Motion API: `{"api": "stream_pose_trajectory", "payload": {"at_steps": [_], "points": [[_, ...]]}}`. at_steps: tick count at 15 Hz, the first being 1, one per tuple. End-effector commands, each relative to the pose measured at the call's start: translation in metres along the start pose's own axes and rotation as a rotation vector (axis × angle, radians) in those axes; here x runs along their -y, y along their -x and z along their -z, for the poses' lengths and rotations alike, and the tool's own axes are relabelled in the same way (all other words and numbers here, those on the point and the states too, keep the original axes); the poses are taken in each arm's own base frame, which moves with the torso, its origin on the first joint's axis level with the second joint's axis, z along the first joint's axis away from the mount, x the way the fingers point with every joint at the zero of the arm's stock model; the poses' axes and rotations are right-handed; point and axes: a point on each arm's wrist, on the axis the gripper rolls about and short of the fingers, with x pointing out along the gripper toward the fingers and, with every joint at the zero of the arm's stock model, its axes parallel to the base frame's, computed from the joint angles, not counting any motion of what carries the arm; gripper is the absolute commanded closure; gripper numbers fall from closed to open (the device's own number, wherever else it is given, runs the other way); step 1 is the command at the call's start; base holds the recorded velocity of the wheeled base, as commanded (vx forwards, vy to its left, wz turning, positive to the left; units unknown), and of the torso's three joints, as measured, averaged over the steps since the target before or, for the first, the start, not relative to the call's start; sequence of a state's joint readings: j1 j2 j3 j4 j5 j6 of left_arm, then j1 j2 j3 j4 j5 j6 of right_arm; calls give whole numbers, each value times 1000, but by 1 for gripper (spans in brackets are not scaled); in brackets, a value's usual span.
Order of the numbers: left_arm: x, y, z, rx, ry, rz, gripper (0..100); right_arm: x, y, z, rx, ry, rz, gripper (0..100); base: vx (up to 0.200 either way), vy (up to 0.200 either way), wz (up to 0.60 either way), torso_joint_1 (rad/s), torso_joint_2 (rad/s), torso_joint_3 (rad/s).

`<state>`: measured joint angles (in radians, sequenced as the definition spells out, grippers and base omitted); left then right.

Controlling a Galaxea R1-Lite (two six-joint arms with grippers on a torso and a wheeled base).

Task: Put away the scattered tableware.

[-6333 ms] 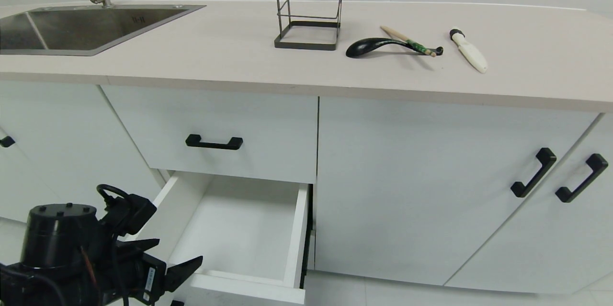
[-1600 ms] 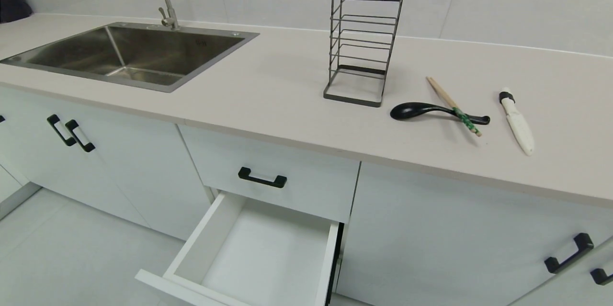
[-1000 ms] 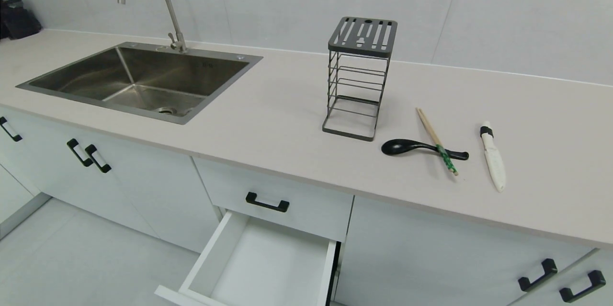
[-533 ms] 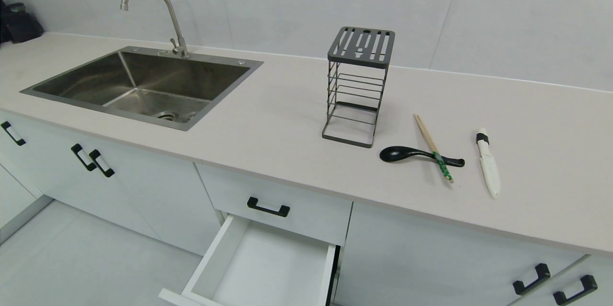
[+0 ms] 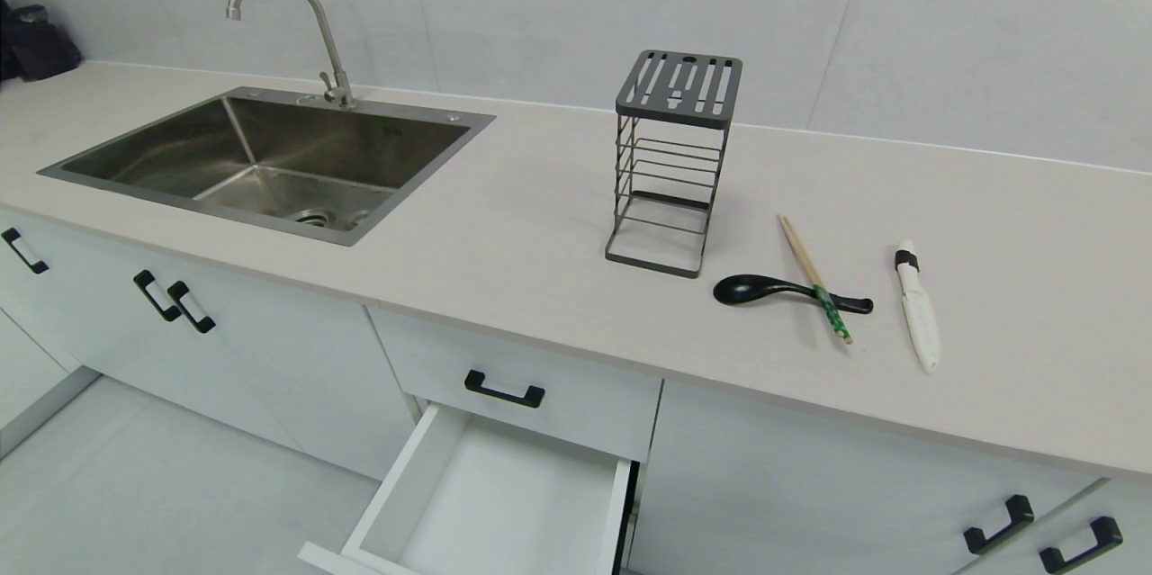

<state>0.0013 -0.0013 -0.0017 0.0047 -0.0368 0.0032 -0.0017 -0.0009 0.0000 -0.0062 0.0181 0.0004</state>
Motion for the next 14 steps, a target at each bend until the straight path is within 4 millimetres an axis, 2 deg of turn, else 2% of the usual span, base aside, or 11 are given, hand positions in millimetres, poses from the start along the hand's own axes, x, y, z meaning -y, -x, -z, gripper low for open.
{"api": "stream_pose_trajectory", "payload": {"at_steps": [1,4,7,8,10,12,13,14], "points": [[0,0,0,0,0,0,0,0,0,-1,8,2,-16,0,0,0,0,0,0,0],[0,0,0,-1,0,0,0,-2,2,-18,177,12,-95,0,0,0,0,0,0,0],[0,0,0,-1,0,0,0,-6,6,-28,202,32,-256,0,0,0,0,0,0,0],[0,0,0,-1,-1,0,0,-7,5,-51,95,19,-332,0,0,0,0,0,0,0],[0,0,0,-1,0,0,0,-8,-5,-79,-94,-18,-404,0,0,0,0,0,0,0],[0,0,0,-1,-1,0,0,-9,-21,-93,-202,-37,-487,0,0,0,0,0,0,0],[0,0,0,-1,0,0,0,-9,-21,-93,-205,-37,-490,0,0,0,0,0,0,0],[0,0,0,-1,0,0,0,-10,-37,-99,-274,-43,-505,0,0,0,0,0,0,0]]}}
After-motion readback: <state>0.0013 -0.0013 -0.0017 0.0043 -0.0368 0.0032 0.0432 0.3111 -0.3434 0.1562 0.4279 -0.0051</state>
